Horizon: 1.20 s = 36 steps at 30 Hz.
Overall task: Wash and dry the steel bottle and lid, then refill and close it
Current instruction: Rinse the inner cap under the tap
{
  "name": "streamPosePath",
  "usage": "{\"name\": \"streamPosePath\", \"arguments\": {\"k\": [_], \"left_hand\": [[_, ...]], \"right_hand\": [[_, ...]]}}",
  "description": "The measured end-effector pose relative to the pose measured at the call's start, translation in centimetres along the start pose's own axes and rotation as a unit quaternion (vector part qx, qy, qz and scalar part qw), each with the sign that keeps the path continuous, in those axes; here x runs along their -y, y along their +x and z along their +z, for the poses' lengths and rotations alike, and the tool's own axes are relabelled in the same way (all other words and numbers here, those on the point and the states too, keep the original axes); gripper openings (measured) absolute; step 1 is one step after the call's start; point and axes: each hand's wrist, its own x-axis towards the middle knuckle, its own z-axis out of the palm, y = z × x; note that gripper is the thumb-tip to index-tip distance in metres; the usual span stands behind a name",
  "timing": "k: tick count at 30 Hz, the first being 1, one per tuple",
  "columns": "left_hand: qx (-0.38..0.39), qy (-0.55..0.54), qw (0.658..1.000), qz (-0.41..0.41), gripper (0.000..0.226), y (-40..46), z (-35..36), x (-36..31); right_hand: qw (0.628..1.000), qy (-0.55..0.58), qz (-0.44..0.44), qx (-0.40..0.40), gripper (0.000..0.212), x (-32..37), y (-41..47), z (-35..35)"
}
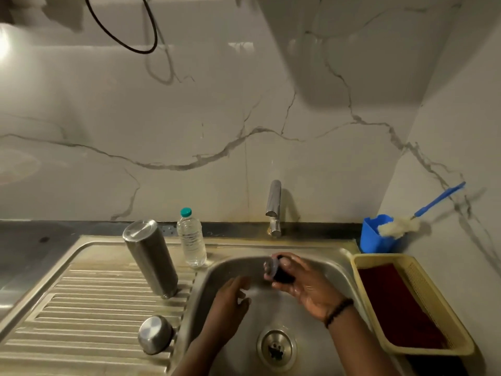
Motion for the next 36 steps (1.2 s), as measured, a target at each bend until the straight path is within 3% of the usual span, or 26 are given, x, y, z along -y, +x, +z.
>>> {"name": "streamPosePath", "arguments": {"k": [2,4,7,9,13,18,21,26,31,36], "left_hand": [[0.029,0.005,1.000,0.007,0.060,-0.5,0.0,0.4],[0.066,0.016,0.998,0.012,0.067,-1.1,0.3,0.8],[0.078,-0.007,0.996,0.037,0.073,-2.0,0.4,0.8],[0.064,-0.017,0.996,0.065,0.070,-2.5,0.5,0.5],[-0.036,-0.038,0.995,0.084,0.054,-3.4,-0.9,-0.1],[-0.119,-0.021,0.991,0.055,0.050,-4.6,-5.0,1.2],[-0.201,-0.026,0.979,0.014,0.051,-6.1,-7.5,2.5],[-0.334,-0.065,0.938,-0.060,0.043,-9.8,-11.7,4.7],[-0.320,-0.010,0.941,-0.105,0.043,-14.1,-13.9,8.7],[-0.239,0.033,0.961,-0.134,0.046,-16.7,-13.7,12.4]], "right_hand": [[0.988,-0.116,0.104,-0.006,0.028,-2.0,-0.3,1.3],[0.948,-0.287,0.133,-0.031,0.028,-4.1,0.1,2.8],[0.966,-0.252,0.057,-0.024,0.042,-4.2,0.0,4.7],[0.965,-0.260,0.030,-0.020,0.033,-3.3,0.3,5.8],[0.965,-0.262,0.006,0.027,0.028,-2.0,0.9,7.9],[0.979,-0.198,-0.014,0.041,0.033,-0.7,1.2,10.9],[0.990,-0.143,-0.017,0.007,0.026,0.3,1.6,13.3],[0.982,-0.180,-0.043,-0.048,0.012,-0.3,2.9,17.6],[0.977,-0.187,-0.069,-0.080,0.013,-1.1,2.7,20.9],[0.974,-0.192,-0.071,-0.097,0.013,-1.9,2.1,22.3]]}}
